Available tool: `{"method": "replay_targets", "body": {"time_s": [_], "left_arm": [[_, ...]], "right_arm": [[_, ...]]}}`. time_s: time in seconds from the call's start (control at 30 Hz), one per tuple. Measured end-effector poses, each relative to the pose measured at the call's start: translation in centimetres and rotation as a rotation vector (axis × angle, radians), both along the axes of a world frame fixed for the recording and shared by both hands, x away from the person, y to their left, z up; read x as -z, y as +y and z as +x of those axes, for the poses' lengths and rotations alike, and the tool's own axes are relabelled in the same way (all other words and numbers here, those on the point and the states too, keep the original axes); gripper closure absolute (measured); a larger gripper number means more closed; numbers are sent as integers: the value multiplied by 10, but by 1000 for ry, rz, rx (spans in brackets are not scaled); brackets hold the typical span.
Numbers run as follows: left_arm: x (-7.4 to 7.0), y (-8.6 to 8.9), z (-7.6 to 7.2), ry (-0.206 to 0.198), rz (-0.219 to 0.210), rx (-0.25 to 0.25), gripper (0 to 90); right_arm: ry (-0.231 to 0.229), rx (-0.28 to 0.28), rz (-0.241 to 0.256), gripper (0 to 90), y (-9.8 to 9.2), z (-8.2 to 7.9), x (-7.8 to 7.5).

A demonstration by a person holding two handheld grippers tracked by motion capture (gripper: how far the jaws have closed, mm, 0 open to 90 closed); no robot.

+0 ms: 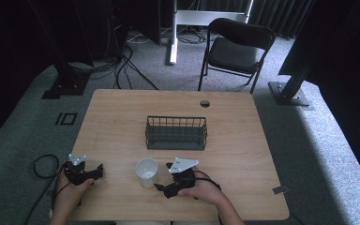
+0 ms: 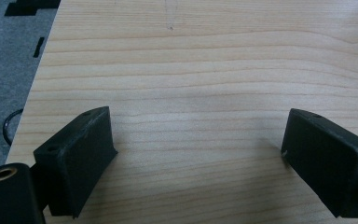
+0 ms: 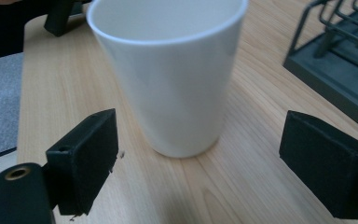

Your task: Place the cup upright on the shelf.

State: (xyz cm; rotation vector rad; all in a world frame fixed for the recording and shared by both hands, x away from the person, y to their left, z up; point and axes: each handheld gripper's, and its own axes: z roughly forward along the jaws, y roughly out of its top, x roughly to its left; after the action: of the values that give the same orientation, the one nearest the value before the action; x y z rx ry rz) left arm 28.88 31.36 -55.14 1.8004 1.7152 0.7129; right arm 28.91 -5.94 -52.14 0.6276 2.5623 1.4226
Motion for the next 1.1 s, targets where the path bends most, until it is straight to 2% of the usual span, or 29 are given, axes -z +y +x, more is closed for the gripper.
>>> {"method": "replay_targets", "body": {"time_s": [0.27,0.7,0.77,1.1], "left_arm": [[0,0,0,0,-1,0,96],[0,0,0,0,0,0,96],[0,0,0,0,0,0,96],[0,0,0,0,-1,0,96]], "right_arm": [[-18,-23,22,113,12,-1,-4],[-56,-12,98,113,27,2,-9],[-76,-4,117,113,29,3,-9],[-103,1,133,114,37,4,-7]]}}
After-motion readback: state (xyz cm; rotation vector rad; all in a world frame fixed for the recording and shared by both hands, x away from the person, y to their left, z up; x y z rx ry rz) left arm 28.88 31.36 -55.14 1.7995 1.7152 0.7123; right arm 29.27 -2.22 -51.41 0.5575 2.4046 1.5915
